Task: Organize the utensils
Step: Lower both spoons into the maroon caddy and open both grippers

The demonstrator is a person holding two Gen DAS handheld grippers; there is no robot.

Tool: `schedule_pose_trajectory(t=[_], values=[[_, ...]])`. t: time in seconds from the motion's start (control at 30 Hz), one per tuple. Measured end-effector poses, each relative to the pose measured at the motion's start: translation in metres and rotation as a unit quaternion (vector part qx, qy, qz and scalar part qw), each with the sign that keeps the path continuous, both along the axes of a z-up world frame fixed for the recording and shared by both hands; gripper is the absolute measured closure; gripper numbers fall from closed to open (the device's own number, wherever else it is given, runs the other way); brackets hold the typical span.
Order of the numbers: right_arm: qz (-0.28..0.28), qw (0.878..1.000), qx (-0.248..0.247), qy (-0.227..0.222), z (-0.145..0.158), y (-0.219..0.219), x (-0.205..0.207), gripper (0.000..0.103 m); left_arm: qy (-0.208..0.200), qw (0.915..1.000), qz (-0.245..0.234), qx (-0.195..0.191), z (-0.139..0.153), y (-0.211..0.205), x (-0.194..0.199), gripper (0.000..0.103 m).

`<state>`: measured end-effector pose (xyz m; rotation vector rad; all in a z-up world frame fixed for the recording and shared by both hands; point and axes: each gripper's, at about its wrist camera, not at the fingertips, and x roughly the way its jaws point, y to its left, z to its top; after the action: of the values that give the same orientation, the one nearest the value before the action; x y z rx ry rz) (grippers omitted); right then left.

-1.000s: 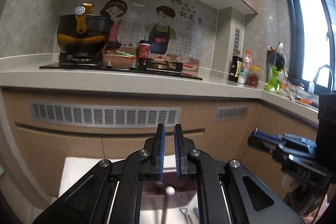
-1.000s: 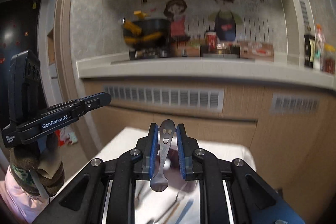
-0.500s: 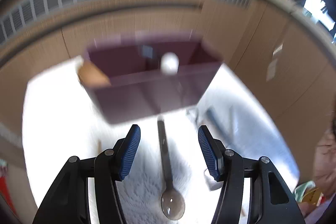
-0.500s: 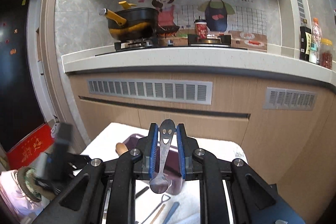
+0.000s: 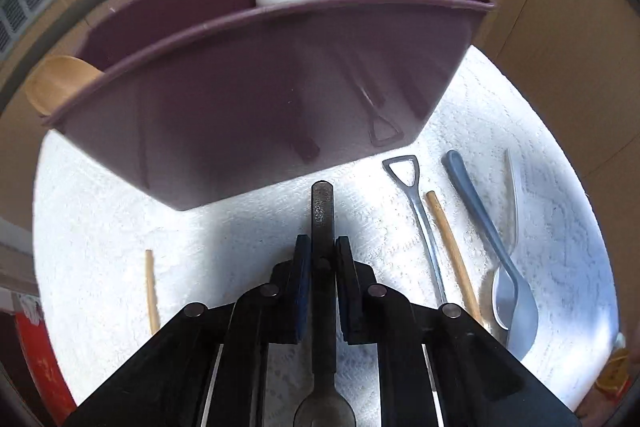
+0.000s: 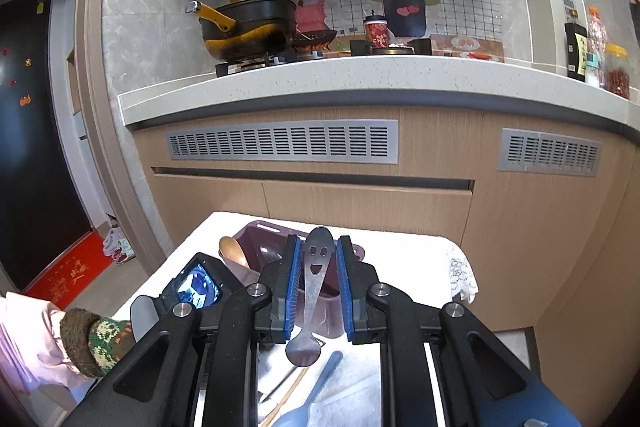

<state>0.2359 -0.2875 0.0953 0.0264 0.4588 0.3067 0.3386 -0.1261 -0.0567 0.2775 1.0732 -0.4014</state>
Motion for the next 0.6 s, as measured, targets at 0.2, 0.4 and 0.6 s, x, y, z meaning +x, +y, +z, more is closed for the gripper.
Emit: schedule_pose_trajectory(t=[0.2, 0.4, 0.6], values=[[-0.003, 1.000, -0.001, -0.005, -0.004, -0.002, -0.012, 0.087, -0.070, 0.9905, 0.041, -0.111, 0.032, 0.034, -0.055, 0.090], [-0.003, 1.000, -0.005, -0.007, -0.003, 0.005, -0.025, 0.087, -0.173, 0.9650, 0.066, -0.185, 0.076, 0.066, -0.109, 0.090], [-0.006, 1.000, -0.005, -0.017, 0.006, 0.012, -0.029, 0.087, -0.213, 0.9539, 0.064, -0.201, 0.104, 0.075, -0.106, 0.090]])
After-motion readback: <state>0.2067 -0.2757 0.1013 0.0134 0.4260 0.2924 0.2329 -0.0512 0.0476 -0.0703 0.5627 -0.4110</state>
